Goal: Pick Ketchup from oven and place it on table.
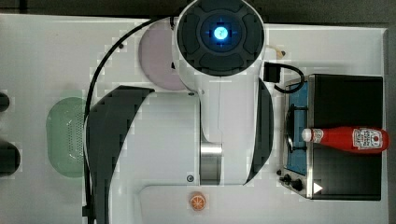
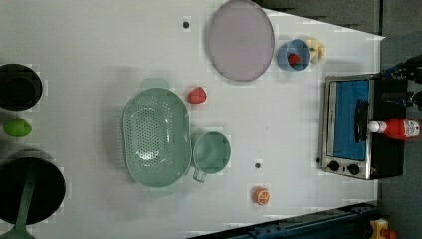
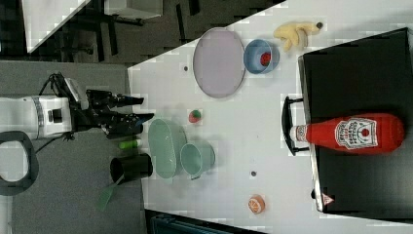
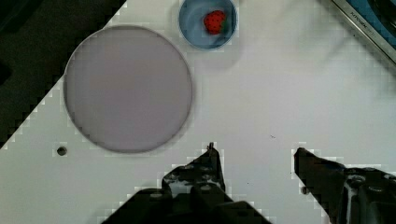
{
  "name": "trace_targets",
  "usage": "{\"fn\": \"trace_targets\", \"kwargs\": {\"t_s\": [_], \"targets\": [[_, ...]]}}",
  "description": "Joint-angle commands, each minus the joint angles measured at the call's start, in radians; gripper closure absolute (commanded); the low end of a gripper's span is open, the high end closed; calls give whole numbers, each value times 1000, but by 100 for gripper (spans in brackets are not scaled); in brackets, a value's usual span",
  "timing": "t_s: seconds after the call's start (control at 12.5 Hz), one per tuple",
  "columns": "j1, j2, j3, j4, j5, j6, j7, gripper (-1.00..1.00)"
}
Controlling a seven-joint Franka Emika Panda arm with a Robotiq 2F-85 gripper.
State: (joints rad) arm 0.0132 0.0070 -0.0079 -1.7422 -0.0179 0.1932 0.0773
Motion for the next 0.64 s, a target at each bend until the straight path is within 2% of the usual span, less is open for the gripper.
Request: {"fn": "trace_targets", "kwargs": {"t_s": [0.08,0.16,0.24,0.64], "targets": [[-22,-388,-3,-144,37,-322,-22,-48],[-22,-388,-4,-144,37,-322,-22,-85],[-26,-384,-11,-146,34,-319,-22,-100],[-50,-311,-131,-146,31,-207,-22,-100]]}}
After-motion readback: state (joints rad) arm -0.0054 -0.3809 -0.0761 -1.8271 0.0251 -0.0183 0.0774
